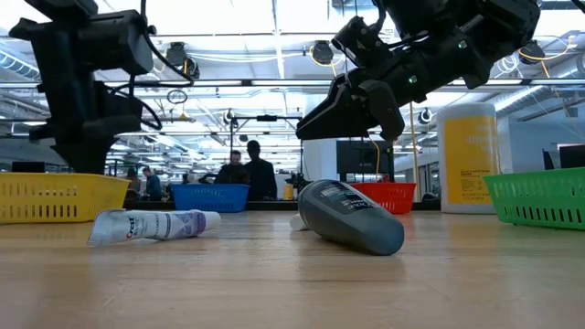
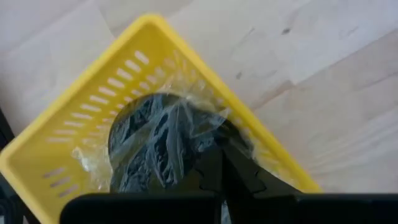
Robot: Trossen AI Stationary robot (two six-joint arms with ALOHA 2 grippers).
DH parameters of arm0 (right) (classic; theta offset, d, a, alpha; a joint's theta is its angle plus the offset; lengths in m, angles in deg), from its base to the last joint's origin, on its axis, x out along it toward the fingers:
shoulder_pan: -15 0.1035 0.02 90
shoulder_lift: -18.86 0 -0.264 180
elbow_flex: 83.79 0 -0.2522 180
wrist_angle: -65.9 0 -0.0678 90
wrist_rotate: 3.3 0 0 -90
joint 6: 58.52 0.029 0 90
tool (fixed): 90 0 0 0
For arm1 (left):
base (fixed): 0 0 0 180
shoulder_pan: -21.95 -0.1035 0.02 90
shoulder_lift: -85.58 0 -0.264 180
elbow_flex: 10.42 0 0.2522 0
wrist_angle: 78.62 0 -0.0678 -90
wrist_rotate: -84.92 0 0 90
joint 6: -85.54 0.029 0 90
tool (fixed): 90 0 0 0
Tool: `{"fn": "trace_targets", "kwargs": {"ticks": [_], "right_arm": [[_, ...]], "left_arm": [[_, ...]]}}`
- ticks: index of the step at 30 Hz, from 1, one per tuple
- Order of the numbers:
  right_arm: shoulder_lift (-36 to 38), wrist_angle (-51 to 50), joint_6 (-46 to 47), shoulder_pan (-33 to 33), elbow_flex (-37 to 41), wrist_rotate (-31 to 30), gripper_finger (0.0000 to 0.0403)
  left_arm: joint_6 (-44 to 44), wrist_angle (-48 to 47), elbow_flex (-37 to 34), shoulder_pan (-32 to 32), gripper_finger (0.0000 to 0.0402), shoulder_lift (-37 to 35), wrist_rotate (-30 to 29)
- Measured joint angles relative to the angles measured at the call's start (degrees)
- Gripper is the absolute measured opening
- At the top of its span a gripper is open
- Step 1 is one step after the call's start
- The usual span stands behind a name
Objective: Pick & Place Travel size toiletries
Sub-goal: Put the black hairbrush into the yellow bin
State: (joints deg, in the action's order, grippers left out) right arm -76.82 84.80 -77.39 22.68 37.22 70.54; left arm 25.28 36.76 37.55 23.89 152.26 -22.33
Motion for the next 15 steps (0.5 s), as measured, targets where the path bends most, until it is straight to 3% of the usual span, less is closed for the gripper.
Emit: {"fn": "trace_targets", "kwargs": {"ticks": [7,15], "right_arm": [[0.0,0.0,0.0,0.0,0.0,0.0,0.0155],[0.0,0.0,0.1,0.0,0.0,0.0,0.0155]], "left_arm": [[4.9,2.4,0.1,-0.2,0.0006,0.0,-3.5],[18.8,12.4,0.1,0.0,0.0006,0.0,-5.8]]}}
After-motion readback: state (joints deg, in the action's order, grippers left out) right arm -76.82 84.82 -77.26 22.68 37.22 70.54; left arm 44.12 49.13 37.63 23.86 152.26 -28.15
